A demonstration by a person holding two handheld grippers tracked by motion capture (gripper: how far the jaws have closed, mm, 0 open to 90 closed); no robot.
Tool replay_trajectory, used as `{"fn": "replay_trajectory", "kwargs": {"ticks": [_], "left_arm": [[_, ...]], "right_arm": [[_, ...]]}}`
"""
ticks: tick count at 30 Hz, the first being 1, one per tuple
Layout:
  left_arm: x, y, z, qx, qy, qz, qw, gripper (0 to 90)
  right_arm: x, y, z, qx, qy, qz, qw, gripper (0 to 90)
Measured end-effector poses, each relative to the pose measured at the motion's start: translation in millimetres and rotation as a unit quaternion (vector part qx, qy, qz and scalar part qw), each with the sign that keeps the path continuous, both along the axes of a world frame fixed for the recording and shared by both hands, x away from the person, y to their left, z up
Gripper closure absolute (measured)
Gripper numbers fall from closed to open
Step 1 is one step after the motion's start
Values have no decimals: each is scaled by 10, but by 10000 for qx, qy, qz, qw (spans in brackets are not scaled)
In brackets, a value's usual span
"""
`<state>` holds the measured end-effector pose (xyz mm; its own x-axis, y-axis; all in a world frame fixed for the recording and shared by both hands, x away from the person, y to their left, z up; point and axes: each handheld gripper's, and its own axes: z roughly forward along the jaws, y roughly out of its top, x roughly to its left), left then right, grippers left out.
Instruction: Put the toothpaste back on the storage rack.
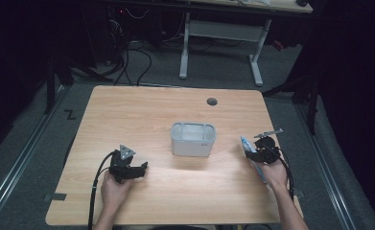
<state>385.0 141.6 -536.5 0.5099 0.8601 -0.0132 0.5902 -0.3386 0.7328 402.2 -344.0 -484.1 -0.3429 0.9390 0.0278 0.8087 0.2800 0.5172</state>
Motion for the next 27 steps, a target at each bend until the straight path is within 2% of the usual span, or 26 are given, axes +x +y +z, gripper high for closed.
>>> {"fn": "replay_trajectory", "kwargs": {"ticks": [6, 11, 17, 27], "left_arm": [[0, 0, 0, 1, 0, -1, 10000, 195], [0, 0, 0, -1, 1, -1, 10000, 195], [0, 0, 0, -1, 0, -1, 10000, 195], [0, 0, 0, 1, -1, 1, 10000, 195]], "right_arm": [[-51, 2, 113, 45, -160, 78, 9998, 698], [-83, 25, 216, 189, -345, 129, 9991, 698], [-107, 40, 268, 255, -437, 184, 9985, 697], [-143, 92, 378, 345, -728, 312, 9963, 695]]}}
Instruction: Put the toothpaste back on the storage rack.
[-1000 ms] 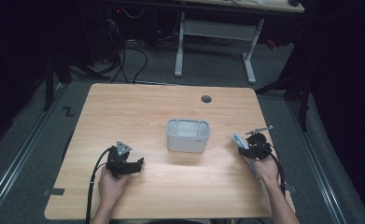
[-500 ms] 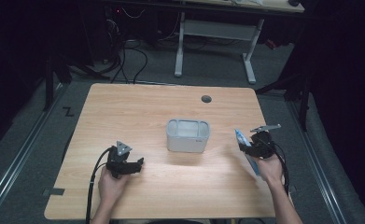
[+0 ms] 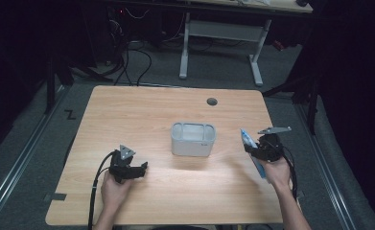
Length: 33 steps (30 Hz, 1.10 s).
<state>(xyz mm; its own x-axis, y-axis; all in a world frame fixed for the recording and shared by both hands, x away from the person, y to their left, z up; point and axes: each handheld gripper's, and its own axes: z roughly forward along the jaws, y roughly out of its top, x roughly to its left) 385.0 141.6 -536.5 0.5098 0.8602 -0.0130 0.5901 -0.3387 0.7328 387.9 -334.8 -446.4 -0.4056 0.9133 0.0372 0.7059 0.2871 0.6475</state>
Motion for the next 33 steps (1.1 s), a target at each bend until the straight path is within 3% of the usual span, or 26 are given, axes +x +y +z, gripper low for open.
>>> {"fn": "replay_trajectory", "kwargs": {"ticks": [9, 17, 33], "left_arm": [[0, 1, 0, -6, 5, -1, 10000, 195], [0, 1, 0, -10, 5, 1, 10000, 195], [5, 3, 0, -17, 2, 17, 10000, 200]], "right_arm": [[-5, 75, 113, 97, -168, 70, 9998, 694], [-18, 181, 230, 232, -450, 190, 9985, 691], [15, 379, 464, 389, -664, 498, 9958, 689]]}}
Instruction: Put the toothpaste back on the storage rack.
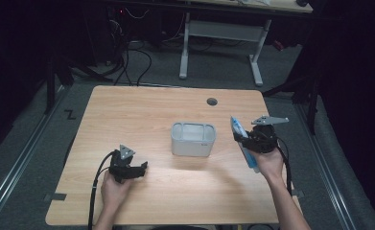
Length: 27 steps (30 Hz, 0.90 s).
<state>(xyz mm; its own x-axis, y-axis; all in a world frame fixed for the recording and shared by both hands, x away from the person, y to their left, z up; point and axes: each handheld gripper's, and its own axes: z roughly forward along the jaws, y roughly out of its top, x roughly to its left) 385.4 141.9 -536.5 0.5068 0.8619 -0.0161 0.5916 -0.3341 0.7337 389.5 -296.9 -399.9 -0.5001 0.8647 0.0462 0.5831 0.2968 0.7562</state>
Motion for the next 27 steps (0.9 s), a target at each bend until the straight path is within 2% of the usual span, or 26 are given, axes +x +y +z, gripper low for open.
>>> {"fn": "replay_trajectory", "kwargs": {"ticks": [11, 17, 19, 21, 25, 27], "left_arm": [[0, 0, 0, -3, 0, 5, 10000, 202], [-1, -2, 0, 6, -2, -26, 10000, 202], [-2, -4, 1, 13, -7, -28, 10000, 203], [-2, -4, 0, 17, -10, -27, 10000, 203], [-2, -3, 1, 18, -9, -28, 10000, 204], [-2, -3, 1, 18, -9, -28, 10000, 204]], "right_arm": [[56, 163, 152, 131, -158, 244, 9995, 688], [95, 275, 187, 96, -124, 300, 9994, 688], [97, 308, 207, 218, -161, 376, 9989, 688], [117, 327, 232, 478, -90, 497, 9976, 687], [155, 420, 317, 457, -191, 615, 9969, 687], [174, 438, 345, 628, -175, 670, 9956, 687]]}}
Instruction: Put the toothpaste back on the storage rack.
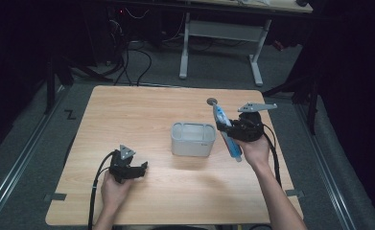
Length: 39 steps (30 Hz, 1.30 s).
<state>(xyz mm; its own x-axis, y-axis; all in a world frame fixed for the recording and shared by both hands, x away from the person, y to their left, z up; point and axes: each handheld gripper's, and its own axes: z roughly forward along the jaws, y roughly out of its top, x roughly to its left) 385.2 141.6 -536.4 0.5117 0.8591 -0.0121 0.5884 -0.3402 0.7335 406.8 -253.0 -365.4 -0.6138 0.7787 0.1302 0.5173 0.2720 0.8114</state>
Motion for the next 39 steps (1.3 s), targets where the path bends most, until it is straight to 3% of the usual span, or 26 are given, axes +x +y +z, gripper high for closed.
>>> {"fn": "replay_trajectory", "kwargs": {"ticks": [10, 15, 24, 39], "left_arm": [[-4, -6, -1, 7, -13, 6, 10000, 209], [-5, -7, 0, 7, -13, 14, 10000, 209], [-5, -7, 0, 7, -12, 16, 10000, 209], [-5, -7, -1, 3, -10, 18, 10000, 209]], "right_arm": [[34, 167, 70, -35, -81, 108, 9999, 688], [71, 314, 155, -22, -222, 293, 9993, 690], [144, 472, 194, 22, -267, 530, 9982, 695], [334, 677, 249, -20, -364, 499, 9981, 690]]}}
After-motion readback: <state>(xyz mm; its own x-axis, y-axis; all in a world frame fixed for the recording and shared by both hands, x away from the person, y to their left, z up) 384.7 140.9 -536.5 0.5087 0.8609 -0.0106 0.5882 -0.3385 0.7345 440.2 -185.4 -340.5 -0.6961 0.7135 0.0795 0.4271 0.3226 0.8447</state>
